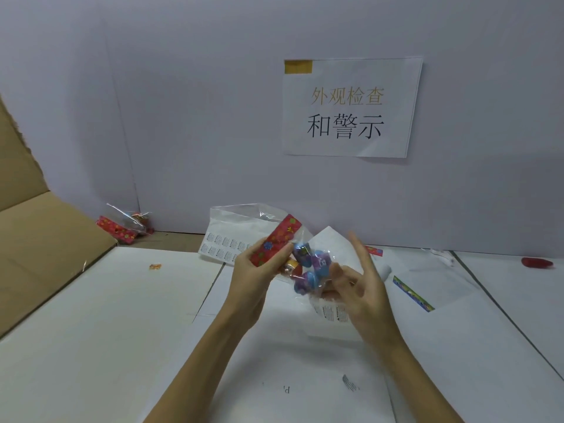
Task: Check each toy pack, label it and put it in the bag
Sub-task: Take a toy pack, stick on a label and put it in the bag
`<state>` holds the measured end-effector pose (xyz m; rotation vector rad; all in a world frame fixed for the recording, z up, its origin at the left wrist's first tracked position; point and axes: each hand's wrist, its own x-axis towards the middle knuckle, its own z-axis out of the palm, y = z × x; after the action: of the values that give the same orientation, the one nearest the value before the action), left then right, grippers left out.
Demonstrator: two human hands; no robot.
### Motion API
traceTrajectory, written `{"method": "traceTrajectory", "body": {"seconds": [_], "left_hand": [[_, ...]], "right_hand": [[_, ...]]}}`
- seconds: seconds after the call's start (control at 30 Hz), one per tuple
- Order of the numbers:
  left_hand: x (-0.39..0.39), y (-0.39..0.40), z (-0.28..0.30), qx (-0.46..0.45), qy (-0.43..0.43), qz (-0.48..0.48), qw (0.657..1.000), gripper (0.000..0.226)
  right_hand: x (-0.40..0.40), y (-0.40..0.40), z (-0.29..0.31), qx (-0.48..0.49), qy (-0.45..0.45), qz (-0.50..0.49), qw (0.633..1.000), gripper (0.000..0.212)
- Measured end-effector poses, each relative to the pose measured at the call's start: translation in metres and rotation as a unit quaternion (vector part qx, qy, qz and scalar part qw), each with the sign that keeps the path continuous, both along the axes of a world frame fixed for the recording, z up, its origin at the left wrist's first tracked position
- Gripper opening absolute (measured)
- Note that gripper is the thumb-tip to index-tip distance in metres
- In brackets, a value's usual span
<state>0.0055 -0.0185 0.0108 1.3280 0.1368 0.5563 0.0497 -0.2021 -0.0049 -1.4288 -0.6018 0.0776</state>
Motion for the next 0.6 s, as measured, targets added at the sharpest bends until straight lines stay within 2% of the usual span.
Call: {"method": "traceTrajectory", "body": {"seconds": [0.07,0.17,0.27,0.33,0.4,0.47,0.5,0.6], "left_hand": [[-0.0002,-0.0017,-0.0004,0.0,-0.007,-0.013,1.0,0.018],[0.0009,-0.002,-0.0011,-0.016,-0.006,0.004,1.0,0.014],[0.0007,-0.0002,-0.0017,-0.017,0.008,0.015,1.0,0.015],[0.0016,-0.0007,-0.0024,0.018,0.02,0.032,0.999,0.024],[0.0031,-0.0038,-0.0043,0.057,0.036,0.024,0.997,0.043],[0.0032,-0.0074,-0.0062,0.066,0.049,-0.011,0.997,0.057],[0.0034,-0.0078,-0.0065,0.072,0.049,-0.029,0.996,0.06],[0.0043,-0.0041,-0.0058,0.05,0.029,-0.094,0.994,0.06]], "right_hand": [[0.0024,-0.001,-0.0005,0.01,0.047,-0.009,0.999,0.053],[0.0042,-0.0005,-0.0054,0.022,0.082,0.009,0.996,0.031],[0.0047,0.0026,-0.0052,0.039,0.103,0.025,0.994,0.029],[0.0044,0.0038,-0.0054,0.056,0.109,0.018,0.992,0.027],[0.004,0.0031,-0.0066,0.065,0.1,-0.016,0.993,0.027],[0.0022,0.002,-0.0066,0.046,0.051,-0.082,0.994,0.031],[0.0005,0.001,-0.0064,0.019,-0.007,-0.12,0.993,0.035],[-0.0034,0.0023,-0.0089,-0.071,-0.26,-0.18,0.946,0.039]]}}
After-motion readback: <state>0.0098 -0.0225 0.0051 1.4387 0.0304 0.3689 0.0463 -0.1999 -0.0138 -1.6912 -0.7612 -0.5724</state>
